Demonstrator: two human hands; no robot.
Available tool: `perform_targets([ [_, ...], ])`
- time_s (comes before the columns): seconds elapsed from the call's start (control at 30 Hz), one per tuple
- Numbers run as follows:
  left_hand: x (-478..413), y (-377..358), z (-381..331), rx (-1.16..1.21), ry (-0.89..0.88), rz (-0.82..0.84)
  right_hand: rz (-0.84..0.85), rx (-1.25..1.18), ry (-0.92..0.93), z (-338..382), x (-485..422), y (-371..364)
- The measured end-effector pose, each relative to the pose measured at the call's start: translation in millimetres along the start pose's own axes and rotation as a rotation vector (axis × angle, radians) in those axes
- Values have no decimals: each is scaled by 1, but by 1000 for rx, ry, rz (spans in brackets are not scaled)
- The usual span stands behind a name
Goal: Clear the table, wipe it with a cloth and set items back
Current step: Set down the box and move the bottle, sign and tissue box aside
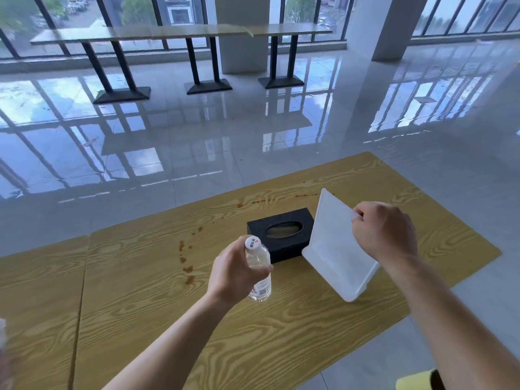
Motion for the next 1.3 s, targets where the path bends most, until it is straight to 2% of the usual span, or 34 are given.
perform_targets([
  [0.3,32,102,51,-20,85,-175,0,-115,213,127,25,-2],
  [0.87,177,325,182,-128,318,-589,271,-372,662,440,144,-69],
  [1.03,201,400,201,-77,328,-782,320,-421,713,519,174,-82],
  [1.3,199,514,246,-193,354,-915,368,-414,725,613,202,-109],
])
Point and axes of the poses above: each hand's wrist, its own x-axis away from the middle knuckle, its own y-axis out of the back of the hand, z = x × y, the point moved 9 cm from there along -x, towards the middle knuckle, and after that the axes turned 9 degrees about -y, right-handed, at the moved point
